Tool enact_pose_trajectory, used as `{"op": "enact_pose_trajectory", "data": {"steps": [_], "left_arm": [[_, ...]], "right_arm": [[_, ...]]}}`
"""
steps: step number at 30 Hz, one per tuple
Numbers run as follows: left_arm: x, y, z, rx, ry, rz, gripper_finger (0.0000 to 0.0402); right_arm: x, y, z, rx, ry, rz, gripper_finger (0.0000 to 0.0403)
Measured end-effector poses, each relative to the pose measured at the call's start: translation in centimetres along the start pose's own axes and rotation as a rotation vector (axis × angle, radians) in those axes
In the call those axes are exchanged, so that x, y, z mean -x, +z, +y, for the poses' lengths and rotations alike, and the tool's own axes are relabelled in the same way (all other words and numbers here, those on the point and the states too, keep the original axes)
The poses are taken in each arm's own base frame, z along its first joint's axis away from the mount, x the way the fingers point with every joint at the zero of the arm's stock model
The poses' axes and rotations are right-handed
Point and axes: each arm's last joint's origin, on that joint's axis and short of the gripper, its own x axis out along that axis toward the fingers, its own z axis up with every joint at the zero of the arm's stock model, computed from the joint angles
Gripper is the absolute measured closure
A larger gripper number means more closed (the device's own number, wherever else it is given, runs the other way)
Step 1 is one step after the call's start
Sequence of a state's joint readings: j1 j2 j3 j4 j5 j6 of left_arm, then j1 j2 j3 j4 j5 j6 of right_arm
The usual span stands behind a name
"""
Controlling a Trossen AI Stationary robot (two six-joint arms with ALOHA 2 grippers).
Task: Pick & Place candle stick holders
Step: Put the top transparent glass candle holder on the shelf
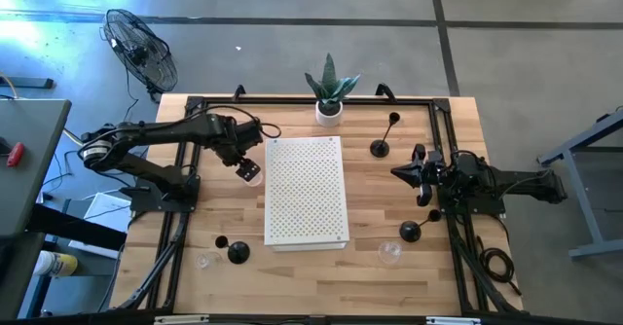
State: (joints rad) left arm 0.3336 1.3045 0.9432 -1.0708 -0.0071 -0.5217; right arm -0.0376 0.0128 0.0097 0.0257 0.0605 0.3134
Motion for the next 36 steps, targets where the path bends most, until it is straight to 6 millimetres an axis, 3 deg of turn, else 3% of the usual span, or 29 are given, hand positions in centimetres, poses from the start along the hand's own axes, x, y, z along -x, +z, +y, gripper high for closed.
{"op": "enact_pose_trajectory", "data": {"steps": [23, 36], "left_arm": [[-0.05, -0.03, -0.12, 0.007, -0.041, 0.022, 0.014], [0.9, 0.53, -0.29, 0.002, -0.015, -0.023, 0.014]], "right_arm": [[0.0, 0.01, -0.03, 0.0, -0.009, -0.003, 0.0402], [0.0, 0.01, -0.03, 0.0, -0.01, -0.004, 0.0402]]}}
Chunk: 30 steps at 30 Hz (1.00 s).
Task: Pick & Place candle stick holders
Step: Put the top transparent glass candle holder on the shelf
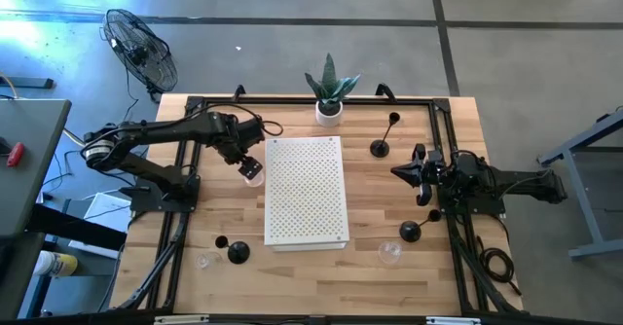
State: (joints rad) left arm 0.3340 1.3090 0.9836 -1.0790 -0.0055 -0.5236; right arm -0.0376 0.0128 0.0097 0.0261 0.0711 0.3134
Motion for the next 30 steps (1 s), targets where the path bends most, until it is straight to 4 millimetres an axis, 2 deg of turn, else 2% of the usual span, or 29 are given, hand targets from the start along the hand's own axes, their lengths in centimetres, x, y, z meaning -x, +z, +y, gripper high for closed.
{"op": "enact_pose_trajectory", "data": {"steps": [30], "left_arm": [[0.13, 0.08, -0.01, 0.009, 0.007, -0.015, 0.014]], "right_arm": [[0.0, -0.02, 0.02, 0.0, 0.009, 0.004, 0.0402]]}}
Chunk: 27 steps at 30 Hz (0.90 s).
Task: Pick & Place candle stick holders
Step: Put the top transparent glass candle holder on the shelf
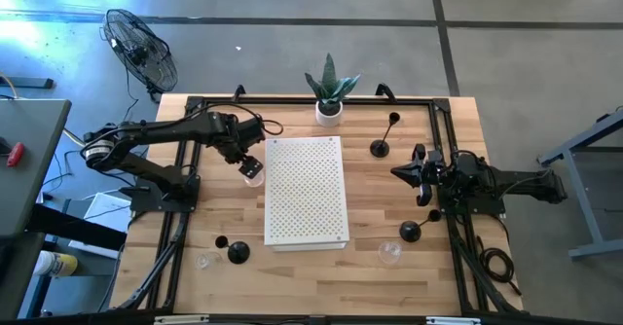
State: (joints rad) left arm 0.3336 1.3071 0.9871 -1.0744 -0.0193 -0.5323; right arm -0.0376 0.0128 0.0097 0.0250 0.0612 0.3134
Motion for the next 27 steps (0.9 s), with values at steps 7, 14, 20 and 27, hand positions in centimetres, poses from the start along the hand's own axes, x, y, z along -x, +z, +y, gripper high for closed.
{"op": "enact_pose_trajectory", "data": {"steps": [7, 14, 20, 27], "left_arm": [[0.0, 0.1, 0.0, 0.015, 0.017, -0.021, 0.014], [0.0, 0.1, 0.0, 0.015, 0.012, -0.012, 0.014], [-0.6, -0.2, 0.2, 0.015, 0.018, -0.002, 0.014], [-2.5, -1.0, 0.4, 0.024, -0.017, 0.035, 0.014]], "right_arm": [[0.0, 0.0, 0.0, -0.001, 0.001, 0.0, 0.0402], [0.0, 0.0, 0.0, -0.003, 0.001, 0.0, 0.0402], [0.0, 0.0, 0.0, -0.003, 0.008, 0.003, 0.0402], [0.0, 0.0, 0.0, -0.003, 0.008, 0.003, 0.0402]]}}
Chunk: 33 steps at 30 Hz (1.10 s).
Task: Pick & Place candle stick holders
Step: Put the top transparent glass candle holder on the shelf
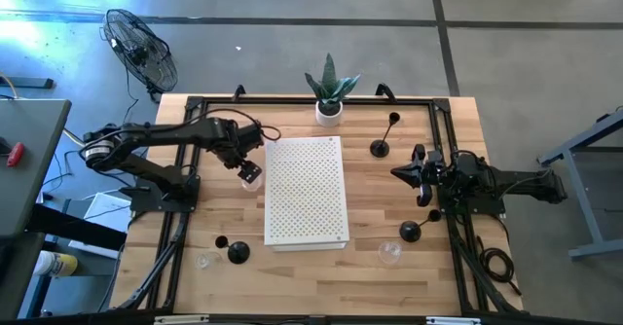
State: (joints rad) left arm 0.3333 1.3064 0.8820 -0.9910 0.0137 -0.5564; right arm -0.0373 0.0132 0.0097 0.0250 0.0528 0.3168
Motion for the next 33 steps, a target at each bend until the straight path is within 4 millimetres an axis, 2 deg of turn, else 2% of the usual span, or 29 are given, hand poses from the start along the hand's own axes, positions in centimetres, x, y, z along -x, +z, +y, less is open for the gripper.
{"op": "enact_pose_trajectory", "data": {"steps": [6, 9, 13, 19, 27, 30, 33], "left_arm": [[-0.6, -0.2, 0.1, 0.002, -0.025, 0.008, 0.0143], [-0.6, -0.3, 0.1, 0.001, -0.03, 0.014, 0.0167], [-0.7, -0.3, 0.0, -0.018, -0.052, 0.032, 0.0236], [-0.7, -0.5, 0.0, -0.071, -0.093, 0.065, 0.0373], [-0.2, -0.8, 0.0, -0.078, -0.098, 0.099, 0.038], [1.1, -1.1, 0.3, -0.08, -0.038, 0.129, 0.038], [3.4, -1.0, 0.4, -0.096, 0.002, 0.107, 0.0381]], "right_arm": [[0.0, 0.0, 0.0, 0.0, 0.0, 0.0, 0.0402], [0.0, 0.0, 0.0, 0.0, 0.0, 0.0, 0.0402], [0.0, 0.0, 0.0, 0.0, 0.0, 0.0, 0.0402], [0.0, 0.0, 0.0, 0.0, 0.0, -0.001, 0.0402], [0.0, 0.0, 0.0, -0.008, 0.0, 0.0, 0.0402], [0.0, 0.0, 0.0, -0.019, -0.004, -0.002, 0.0402], [0.0, 0.0, 0.0, -0.018, -0.006, -0.002, 0.0402]]}}
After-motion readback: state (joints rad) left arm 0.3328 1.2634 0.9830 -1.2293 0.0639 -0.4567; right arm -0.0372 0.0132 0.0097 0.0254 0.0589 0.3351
